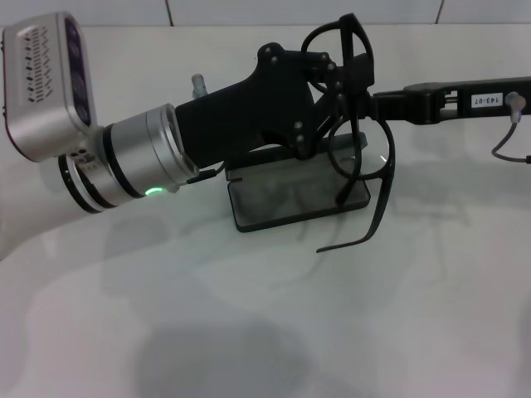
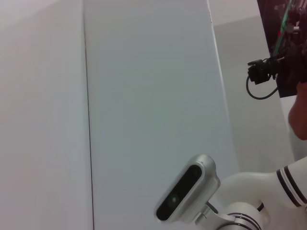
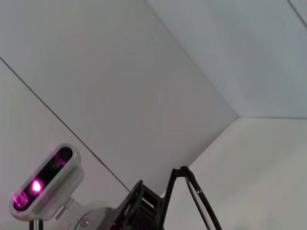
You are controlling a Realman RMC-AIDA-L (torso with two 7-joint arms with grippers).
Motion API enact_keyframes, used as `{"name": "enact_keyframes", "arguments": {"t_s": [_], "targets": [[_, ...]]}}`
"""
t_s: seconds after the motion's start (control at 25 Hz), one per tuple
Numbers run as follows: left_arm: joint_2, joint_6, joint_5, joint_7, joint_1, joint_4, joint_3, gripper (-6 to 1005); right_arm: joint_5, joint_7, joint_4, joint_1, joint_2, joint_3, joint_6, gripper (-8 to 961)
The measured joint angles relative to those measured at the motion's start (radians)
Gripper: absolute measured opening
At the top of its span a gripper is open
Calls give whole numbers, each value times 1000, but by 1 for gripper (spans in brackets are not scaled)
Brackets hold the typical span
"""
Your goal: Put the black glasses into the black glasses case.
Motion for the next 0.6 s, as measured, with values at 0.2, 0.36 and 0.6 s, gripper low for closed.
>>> {"name": "enact_keyframes", "arguments": {"t_s": [0.2, 0.36, 0.6], "targets": [[0, 0, -1, 4, -9, -12, 0, 11, 25, 1, 31, 3, -9, -3, -2, 114], [0, 0, -1, 30, -23, -40, -1, 11, 27, 1, 36, 5, -10, -7, -8, 115], [0, 1, -1, 36, -26, -43, -2, 11, 27, 1, 36, 4, -7, -7, -15, 116]]}}
